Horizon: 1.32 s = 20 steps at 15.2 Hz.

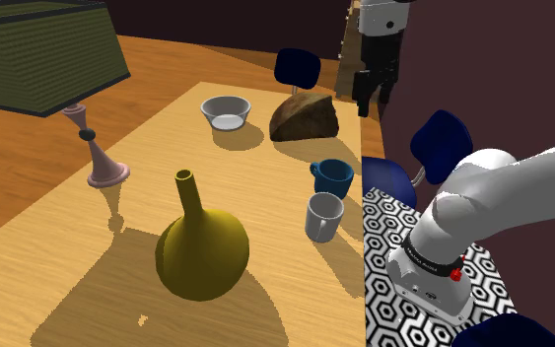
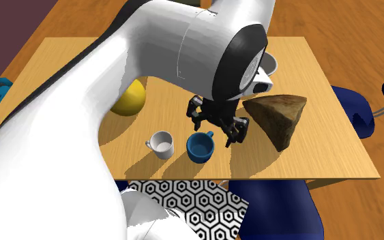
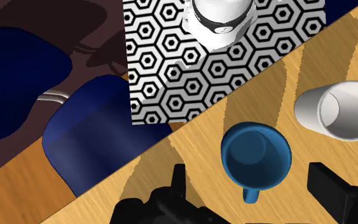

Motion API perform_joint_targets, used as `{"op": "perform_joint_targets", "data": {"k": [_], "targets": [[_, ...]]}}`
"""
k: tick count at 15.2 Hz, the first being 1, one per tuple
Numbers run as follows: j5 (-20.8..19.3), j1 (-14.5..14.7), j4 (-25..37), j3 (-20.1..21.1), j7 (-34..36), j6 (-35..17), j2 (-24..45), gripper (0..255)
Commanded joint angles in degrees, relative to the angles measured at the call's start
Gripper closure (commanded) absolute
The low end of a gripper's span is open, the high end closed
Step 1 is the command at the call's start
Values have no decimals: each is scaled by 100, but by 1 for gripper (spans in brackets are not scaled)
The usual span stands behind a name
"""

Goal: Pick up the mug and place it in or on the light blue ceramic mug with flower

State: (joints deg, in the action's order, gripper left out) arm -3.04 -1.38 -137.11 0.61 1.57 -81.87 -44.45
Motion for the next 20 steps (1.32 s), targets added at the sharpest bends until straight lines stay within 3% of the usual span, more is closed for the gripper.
{"op": "perform_joint_targets", "data": {"k": [1, 10, 16, 17, 20], "targets": [[0, 0, 0, 0, 0, 0, 0, 0], [932, 381, -1887, 609, 821, -1412, -953, 0], [1834, 752, -2876, 1333, 1320, -2548, -1187, 0], [1643, 599, -1809, 1231, 1216, -2308, -1136, 0], [1768, 627, -2136, 1334, 1257, -2448, -1171, 0]]}}
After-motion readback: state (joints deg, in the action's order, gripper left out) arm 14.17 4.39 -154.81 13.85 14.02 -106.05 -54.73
